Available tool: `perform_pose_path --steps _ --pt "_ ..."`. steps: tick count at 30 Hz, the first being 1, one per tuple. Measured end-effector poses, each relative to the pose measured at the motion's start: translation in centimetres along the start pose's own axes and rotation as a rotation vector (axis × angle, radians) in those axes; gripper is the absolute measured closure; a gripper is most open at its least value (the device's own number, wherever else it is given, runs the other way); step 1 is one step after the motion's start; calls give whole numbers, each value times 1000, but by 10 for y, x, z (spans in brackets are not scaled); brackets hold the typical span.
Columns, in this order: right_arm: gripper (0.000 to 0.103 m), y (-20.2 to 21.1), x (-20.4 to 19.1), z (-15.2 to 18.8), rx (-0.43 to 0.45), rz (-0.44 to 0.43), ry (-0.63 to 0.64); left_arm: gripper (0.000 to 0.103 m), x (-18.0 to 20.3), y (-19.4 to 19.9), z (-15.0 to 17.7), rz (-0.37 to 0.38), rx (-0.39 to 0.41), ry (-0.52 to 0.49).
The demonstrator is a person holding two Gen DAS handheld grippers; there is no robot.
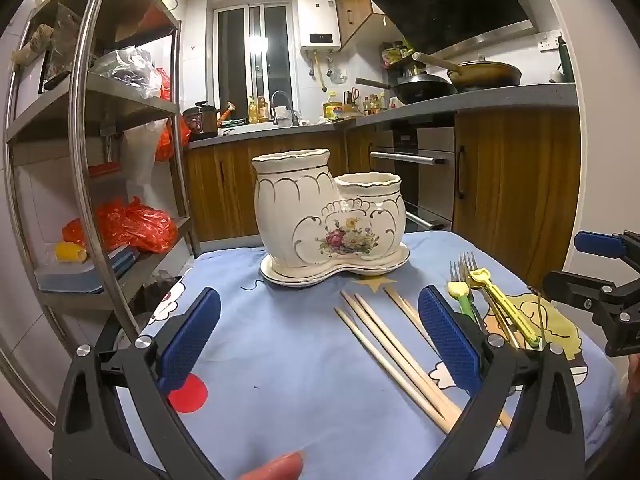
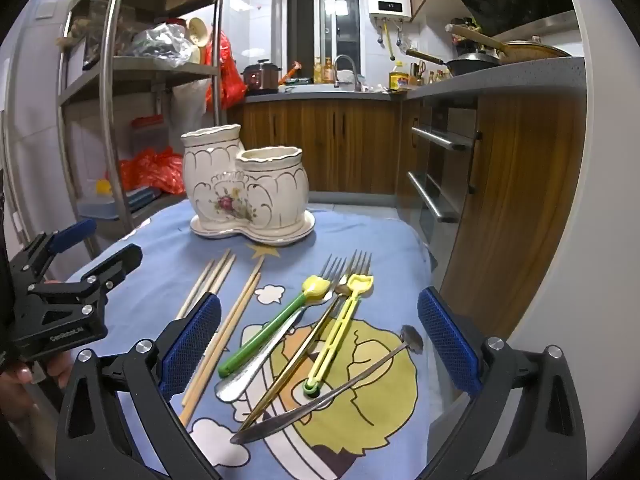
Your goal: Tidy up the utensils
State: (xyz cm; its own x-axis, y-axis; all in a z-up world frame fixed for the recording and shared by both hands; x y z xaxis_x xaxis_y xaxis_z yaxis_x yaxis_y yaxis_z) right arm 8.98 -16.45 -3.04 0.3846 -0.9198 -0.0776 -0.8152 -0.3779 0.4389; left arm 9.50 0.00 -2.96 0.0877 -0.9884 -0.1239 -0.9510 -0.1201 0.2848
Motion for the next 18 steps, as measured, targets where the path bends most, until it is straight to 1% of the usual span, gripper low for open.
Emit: perform_pose_path --steps 18 --pt "5 0 0 2 -11 -1 0 5 -2 -2 4 0 -12 8"
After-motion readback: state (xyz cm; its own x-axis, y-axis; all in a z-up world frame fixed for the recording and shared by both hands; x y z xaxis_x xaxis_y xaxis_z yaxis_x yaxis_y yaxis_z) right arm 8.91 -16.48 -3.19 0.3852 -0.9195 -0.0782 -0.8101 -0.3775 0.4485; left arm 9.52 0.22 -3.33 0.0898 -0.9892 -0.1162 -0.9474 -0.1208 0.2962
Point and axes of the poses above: each gripper's, at about its wrist camera, not at the fingertips, and y roughly against the way its jaws point, x to its right, z to its underside, the point moved 10 cm from there along -y, roughly the way its jaws point, and after that the axes turned 7 degrees about -z, right-handed, at the moved point
